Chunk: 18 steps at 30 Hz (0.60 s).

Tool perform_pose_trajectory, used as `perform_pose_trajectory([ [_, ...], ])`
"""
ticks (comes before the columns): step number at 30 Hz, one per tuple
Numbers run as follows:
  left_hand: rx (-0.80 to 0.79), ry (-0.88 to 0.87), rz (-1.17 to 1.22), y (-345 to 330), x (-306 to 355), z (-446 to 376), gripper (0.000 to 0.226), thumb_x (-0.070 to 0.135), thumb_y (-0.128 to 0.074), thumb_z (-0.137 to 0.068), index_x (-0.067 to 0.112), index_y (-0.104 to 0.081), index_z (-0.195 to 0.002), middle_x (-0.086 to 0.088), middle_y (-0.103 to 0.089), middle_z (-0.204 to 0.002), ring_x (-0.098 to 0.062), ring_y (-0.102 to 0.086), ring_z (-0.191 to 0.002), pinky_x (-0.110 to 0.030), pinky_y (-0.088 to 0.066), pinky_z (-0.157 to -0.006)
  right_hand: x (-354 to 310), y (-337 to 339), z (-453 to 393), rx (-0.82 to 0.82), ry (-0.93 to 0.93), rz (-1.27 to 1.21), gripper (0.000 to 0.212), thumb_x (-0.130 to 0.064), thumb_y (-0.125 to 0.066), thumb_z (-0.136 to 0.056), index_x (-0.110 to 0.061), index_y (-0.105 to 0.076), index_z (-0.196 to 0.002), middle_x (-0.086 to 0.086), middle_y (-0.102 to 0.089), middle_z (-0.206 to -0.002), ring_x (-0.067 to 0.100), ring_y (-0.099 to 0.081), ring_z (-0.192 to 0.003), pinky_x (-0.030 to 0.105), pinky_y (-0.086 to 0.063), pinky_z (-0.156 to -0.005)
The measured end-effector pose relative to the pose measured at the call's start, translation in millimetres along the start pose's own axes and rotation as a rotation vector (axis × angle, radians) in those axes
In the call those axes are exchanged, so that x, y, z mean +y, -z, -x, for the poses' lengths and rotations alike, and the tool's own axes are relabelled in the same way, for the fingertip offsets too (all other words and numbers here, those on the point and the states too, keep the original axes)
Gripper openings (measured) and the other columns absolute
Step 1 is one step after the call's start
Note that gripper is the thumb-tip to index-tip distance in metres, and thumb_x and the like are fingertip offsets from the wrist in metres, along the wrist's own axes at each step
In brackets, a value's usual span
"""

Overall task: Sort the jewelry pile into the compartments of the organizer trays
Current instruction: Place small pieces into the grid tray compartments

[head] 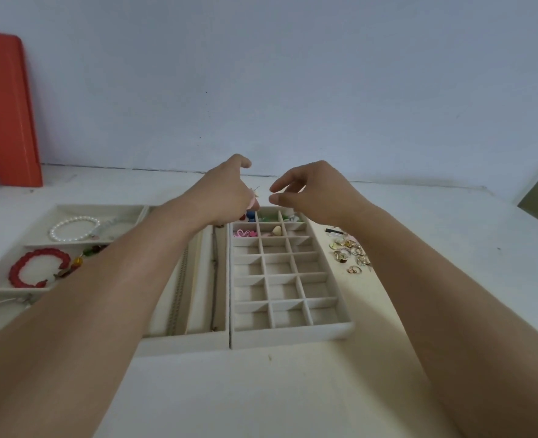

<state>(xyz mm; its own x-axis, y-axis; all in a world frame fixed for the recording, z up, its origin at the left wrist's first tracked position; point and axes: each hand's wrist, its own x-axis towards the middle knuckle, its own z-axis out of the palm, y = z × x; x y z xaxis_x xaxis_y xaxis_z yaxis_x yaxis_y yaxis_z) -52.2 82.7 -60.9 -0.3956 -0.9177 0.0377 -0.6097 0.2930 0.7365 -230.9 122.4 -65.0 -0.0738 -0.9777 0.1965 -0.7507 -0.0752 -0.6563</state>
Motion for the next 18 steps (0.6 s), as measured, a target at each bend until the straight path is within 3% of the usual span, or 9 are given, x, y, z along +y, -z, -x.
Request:
perform_pose_trajectory([
  [2,-0.020,-0.022,-0.005,-0.2,-0.2,0.9,0.058,0.006,-0.051,-0.097,0.022,-0.032,-0.149,0.002,-0.074,-0.100,-0.019,-0.067,-0.093,-0.030,-0.047,-0.063,-1.4,-3.8,0.1,-0.015,-0.011,-0.027,0.022,-0.039,-0.075,-0.087,-0.028,-0.075,-0.106,-0.013,-0.072,-0.087,0.000,-0.060,-0.057,0.009,-0.040,-0.050],
  [5,-0.027,-0.054,-0.021,0.9,-1.9,2.2,0.051,0.010,-0.049,-0.100,0.021,-0.033,-0.148,0.004,-0.075,-0.100,-0.011,-0.059,-0.073,-0.024,-0.043,-0.058,-0.9,-7.8,-0.5,-0.017,-0.007,-0.062,0.019,-0.035,-0.072,-0.091,-0.025,-0.077,-0.106,-0.019,-0.068,-0.081,-0.004,-0.054,-0.047,0.008,-0.039,-0.046],
  [8,-0.031,-0.066,-0.014,3.4,-1.7,2.0,0.050,0.010,-0.049,-0.100,0.022,-0.035,-0.147,0.004,-0.075,-0.102,-0.011,-0.065,-0.082,-0.026,-0.046,-0.062,0.0,-7.7,0.5,-0.005,0.038,-0.087,0.011,-0.028,-0.071,-0.093,-0.026,-0.081,-0.098,-0.025,-0.069,-0.069,0.002,-0.046,-0.040,0.011,-0.038,-0.045],
  [10,-0.049,-0.087,-0.014,3.1,-0.8,2.5,0.047,0.011,-0.048,-0.101,0.022,-0.035,-0.145,0.005,-0.075,-0.102,0.004,-0.059,-0.058,-0.019,-0.042,-0.053,-0.5,-7.9,0.9,0.009,0.058,-0.107,0.010,-0.029,-0.072,-0.092,-0.027,-0.081,-0.095,-0.021,-0.072,-0.076,0.002,-0.045,-0.040,0.011,-0.036,-0.045],
  [12,-0.063,-0.099,-0.006,2.1,0.0,3.5,0.047,0.011,-0.048,-0.102,0.022,-0.035,-0.146,0.007,-0.076,-0.101,0.005,-0.051,-0.043,-0.014,-0.039,-0.044,0.0,-7.5,0.9,0.021,0.056,-0.118,0.009,-0.031,-0.073,-0.091,-0.027,-0.080,-0.096,-0.015,-0.074,-0.083,0.000,-0.048,-0.042,0.010,-0.035,-0.046],
  [15,-0.067,-0.100,0.033,1.5,1.8,3.7,0.048,0.011,-0.048,-0.101,0.023,-0.036,-0.146,0.006,-0.076,-0.100,0.004,-0.051,-0.041,-0.013,-0.038,-0.042,2.8,-7.0,-0.6,0.019,0.047,-0.121,0.013,-0.030,-0.073,-0.092,-0.025,-0.080,-0.102,-0.014,-0.073,-0.086,-0.004,-0.051,-0.043,0.005,-0.031,-0.041],
  [18,-0.081,-0.091,0.081,1.6,4.2,3.5,0.046,0.013,-0.047,-0.101,0.028,-0.038,-0.143,0.012,-0.077,-0.092,-0.002,-0.061,-0.063,-0.021,-0.043,-0.053,6.4,-7.5,-3.2,0.008,0.044,-0.130,0.013,-0.028,-0.071,-0.094,-0.027,-0.079,-0.104,-0.022,-0.072,-0.081,-0.007,-0.054,-0.051,0.005,-0.035,-0.045],
])
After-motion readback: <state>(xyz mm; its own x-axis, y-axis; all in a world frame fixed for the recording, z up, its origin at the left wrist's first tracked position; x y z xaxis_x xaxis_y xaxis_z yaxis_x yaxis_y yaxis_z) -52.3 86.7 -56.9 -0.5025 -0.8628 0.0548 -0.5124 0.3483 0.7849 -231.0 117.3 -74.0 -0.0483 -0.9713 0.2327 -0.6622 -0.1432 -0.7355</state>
